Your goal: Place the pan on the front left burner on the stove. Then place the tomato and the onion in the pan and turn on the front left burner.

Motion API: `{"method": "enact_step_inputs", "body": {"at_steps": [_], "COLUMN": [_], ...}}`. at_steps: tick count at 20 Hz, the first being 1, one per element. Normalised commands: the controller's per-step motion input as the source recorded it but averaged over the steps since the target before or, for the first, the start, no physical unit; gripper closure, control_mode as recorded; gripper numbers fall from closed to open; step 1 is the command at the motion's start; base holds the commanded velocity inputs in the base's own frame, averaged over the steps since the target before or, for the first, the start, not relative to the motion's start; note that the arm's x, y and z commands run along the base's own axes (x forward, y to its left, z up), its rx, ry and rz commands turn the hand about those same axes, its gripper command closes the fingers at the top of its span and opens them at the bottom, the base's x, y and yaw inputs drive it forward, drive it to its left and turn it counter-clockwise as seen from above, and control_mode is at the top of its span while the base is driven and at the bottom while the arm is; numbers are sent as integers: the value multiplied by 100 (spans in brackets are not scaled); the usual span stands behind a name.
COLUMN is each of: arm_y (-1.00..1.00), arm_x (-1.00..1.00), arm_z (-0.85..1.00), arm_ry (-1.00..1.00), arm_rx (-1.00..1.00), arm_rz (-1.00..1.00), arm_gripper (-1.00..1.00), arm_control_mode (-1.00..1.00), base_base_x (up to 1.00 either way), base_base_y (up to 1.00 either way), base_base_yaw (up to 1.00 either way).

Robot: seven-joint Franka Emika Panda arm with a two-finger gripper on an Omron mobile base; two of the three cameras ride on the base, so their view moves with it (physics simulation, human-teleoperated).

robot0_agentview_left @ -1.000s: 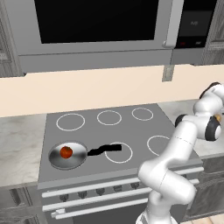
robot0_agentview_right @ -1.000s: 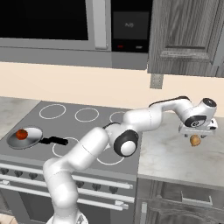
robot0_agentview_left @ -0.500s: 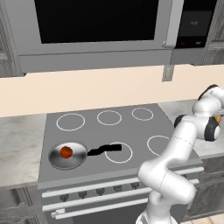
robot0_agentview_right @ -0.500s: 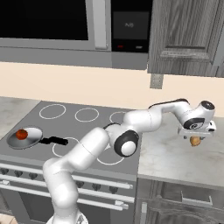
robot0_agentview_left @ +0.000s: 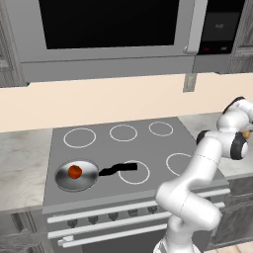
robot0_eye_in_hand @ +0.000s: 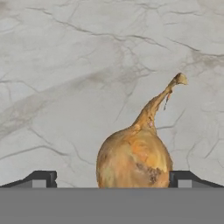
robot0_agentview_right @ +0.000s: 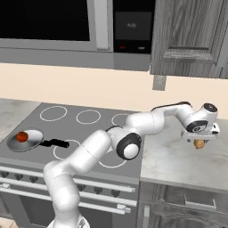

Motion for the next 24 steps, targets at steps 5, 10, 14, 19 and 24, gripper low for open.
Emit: {"method": "enact_step_inputs", "body": {"at_steps": [5,10,14,19,24], "arm_y": [-15,-16,-17,-1,0], "arm_x": [8,11,11,1,0], "arm_z": [-7,-21,-23,-4,0], "arm_ry": [0,4,7,4,1], "arm_rx": [0,-1,-3,0,0], "arm_rz": [-1,-1,-2,-1,0], "arm_gripper": [-100,-100,-100,100,100], "arm_control_mode": [-100,-100,-100,-100,-100], "base_base_x": [0,0,0,0,0], "base_base_y": [0,0,0,0,0], "base_base_yaw": [0,0,0,0,0]}}
